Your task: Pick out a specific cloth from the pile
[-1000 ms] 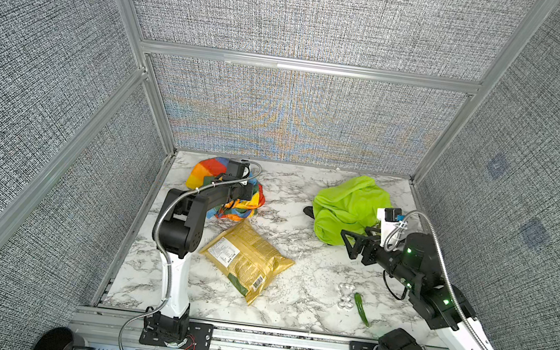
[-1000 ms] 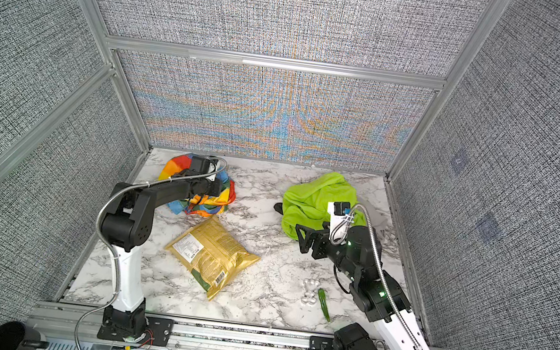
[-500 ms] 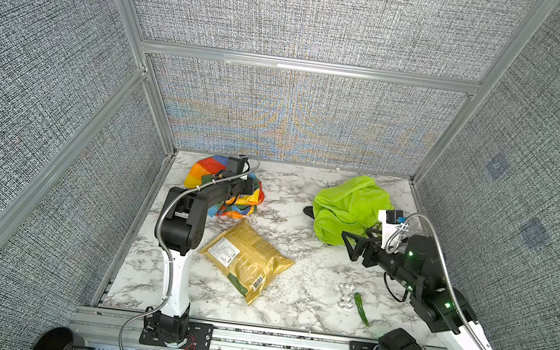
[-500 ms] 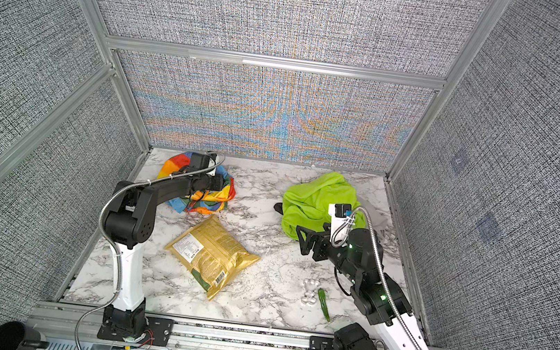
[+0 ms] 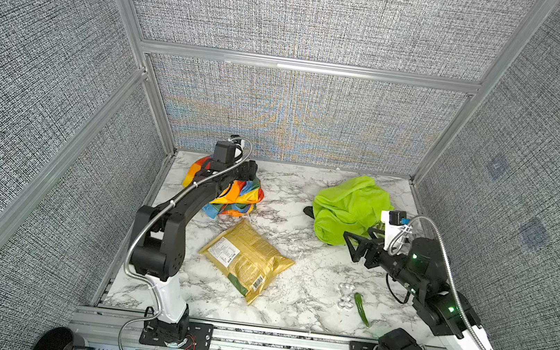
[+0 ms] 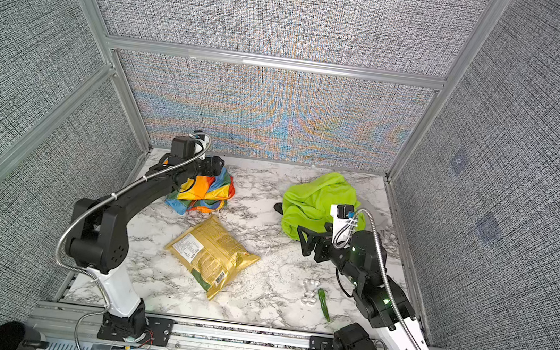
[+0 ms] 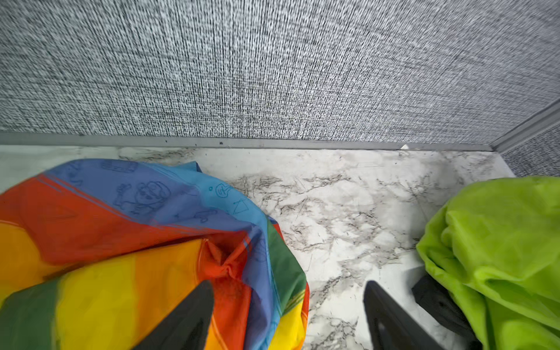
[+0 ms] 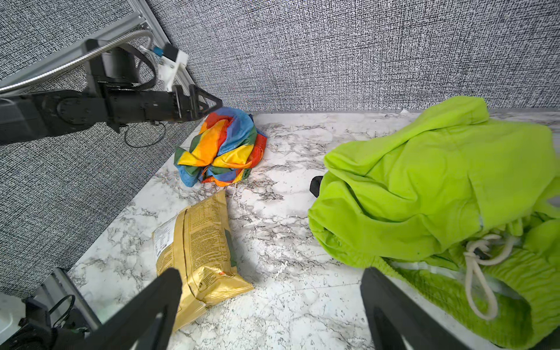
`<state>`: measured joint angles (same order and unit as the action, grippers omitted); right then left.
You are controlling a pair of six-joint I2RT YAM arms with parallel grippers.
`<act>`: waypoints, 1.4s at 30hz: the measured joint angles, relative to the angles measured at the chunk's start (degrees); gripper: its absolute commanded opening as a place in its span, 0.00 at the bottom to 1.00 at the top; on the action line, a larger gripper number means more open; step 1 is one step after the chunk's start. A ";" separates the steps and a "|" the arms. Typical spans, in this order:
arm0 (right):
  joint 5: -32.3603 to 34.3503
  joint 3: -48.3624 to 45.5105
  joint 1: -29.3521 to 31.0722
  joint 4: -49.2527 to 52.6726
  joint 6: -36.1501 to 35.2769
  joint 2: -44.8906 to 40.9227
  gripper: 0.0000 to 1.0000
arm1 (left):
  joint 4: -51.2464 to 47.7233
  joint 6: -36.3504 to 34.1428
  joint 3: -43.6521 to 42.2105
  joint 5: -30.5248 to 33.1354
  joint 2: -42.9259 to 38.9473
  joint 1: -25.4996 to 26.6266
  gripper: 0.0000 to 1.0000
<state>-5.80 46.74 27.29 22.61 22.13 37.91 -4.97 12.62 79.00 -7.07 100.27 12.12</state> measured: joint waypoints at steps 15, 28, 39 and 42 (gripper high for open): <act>10.23 -0.92 -0.04 1.97 -2.56 -1.42 0.99 | 2.93 2.12 -33.24 8.57 -38.93 0.04 0.98; 25.09 -7.02 -0.15 -2.38 -4.48 1.27 0.99 | 20.22 1.20 -61.26 22.08 -47.56 0.04 0.98; 32.52 -15.19 -4.46 -15.87 -13.46 6.60 0.99 | 32.57 -5.92 -61.44 24.63 -39.65 -3.54 0.98; 31.15 -16.94 -7.78 -19.93 -14.51 8.11 0.99 | 35.28 -6.43 -61.68 24.59 -38.53 -5.44 0.98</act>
<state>25.34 29.80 19.51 2.68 7.62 46.02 30.30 6.20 17.32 17.52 61.73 6.68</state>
